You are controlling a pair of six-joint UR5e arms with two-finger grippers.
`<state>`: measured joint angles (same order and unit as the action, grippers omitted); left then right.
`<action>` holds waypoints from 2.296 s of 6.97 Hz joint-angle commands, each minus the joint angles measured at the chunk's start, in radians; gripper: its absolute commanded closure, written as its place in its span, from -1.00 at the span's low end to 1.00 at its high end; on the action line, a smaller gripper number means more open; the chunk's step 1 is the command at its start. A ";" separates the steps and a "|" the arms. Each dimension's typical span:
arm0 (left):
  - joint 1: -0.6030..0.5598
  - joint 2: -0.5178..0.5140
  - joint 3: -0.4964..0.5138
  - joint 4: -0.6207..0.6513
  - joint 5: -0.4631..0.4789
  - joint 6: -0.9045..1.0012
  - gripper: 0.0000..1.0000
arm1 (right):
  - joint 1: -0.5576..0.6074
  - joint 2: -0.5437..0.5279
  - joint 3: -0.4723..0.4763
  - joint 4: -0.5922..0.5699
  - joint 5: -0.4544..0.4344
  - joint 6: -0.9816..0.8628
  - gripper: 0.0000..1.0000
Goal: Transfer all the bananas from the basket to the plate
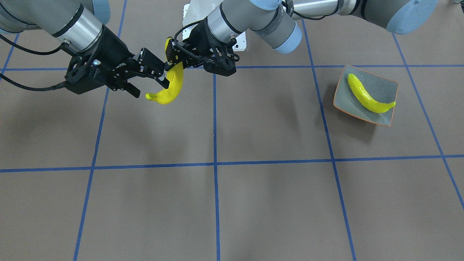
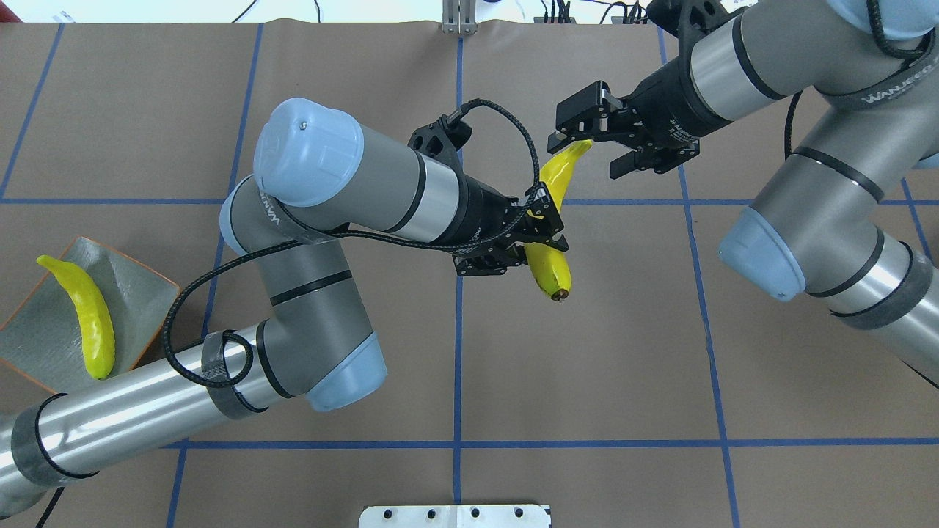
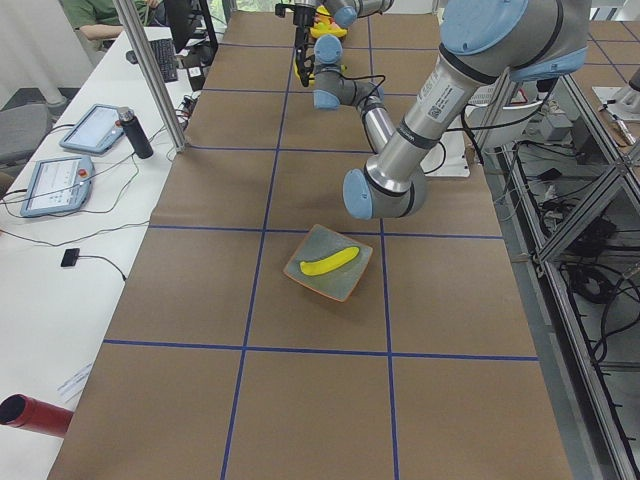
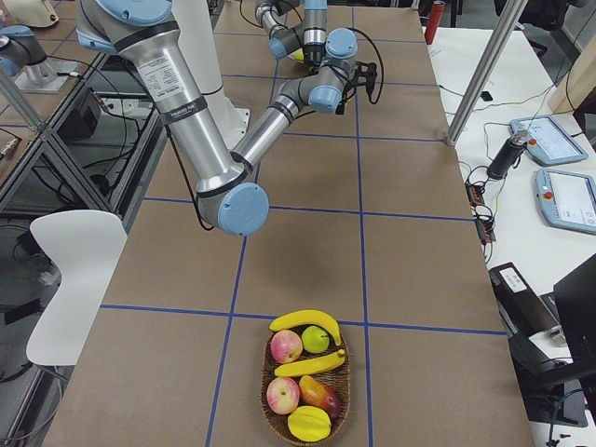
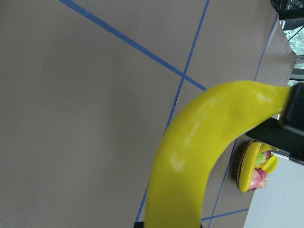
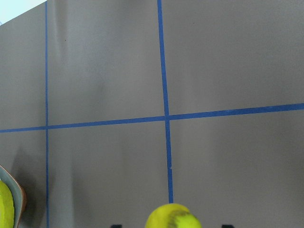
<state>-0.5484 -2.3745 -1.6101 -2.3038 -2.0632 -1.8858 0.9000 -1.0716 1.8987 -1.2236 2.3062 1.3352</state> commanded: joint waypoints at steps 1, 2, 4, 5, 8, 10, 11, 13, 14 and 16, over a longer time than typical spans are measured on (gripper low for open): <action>-0.033 0.049 -0.014 -0.002 0.000 -0.063 1.00 | 0.066 -0.049 0.002 0.001 0.059 0.003 -1.00; -0.068 0.102 -0.043 0.001 0.002 -0.138 1.00 | 0.101 -0.086 0.002 0.001 0.085 -0.008 -1.00; -0.132 0.341 -0.184 0.006 0.005 -0.147 1.00 | 0.151 -0.134 -0.003 -0.001 0.094 -0.013 -1.00; -0.155 0.479 -0.261 0.007 0.074 -0.145 1.00 | 0.160 -0.164 -0.007 -0.002 0.079 -0.016 -1.00; -0.171 0.728 -0.333 0.026 0.211 -0.209 1.00 | 0.160 -0.202 -0.026 -0.002 0.039 -0.067 -1.00; -0.171 0.809 -0.330 0.027 0.244 -0.285 1.00 | 0.158 -0.200 -0.039 -0.002 0.027 -0.071 -1.00; -0.171 0.845 -0.330 0.026 0.244 -0.276 1.00 | 0.158 -0.200 -0.039 -0.002 0.025 -0.071 -1.00; -0.171 0.924 -0.335 -0.005 0.238 -0.195 1.00 | 0.158 -0.200 -0.039 -0.002 0.025 -0.071 -1.00; -0.171 0.977 -0.333 -0.087 0.229 -0.149 1.00 | 0.158 -0.202 -0.039 -0.002 0.022 -0.071 -1.00; -0.171 1.006 -0.314 -0.155 0.186 -0.130 1.00 | 0.158 -0.206 -0.041 -0.002 0.013 -0.071 -1.00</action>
<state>-0.7195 -1.3830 -1.9352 -2.4281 -1.8607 -2.0286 1.0584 -1.2763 1.8582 -1.2256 2.3225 1.2640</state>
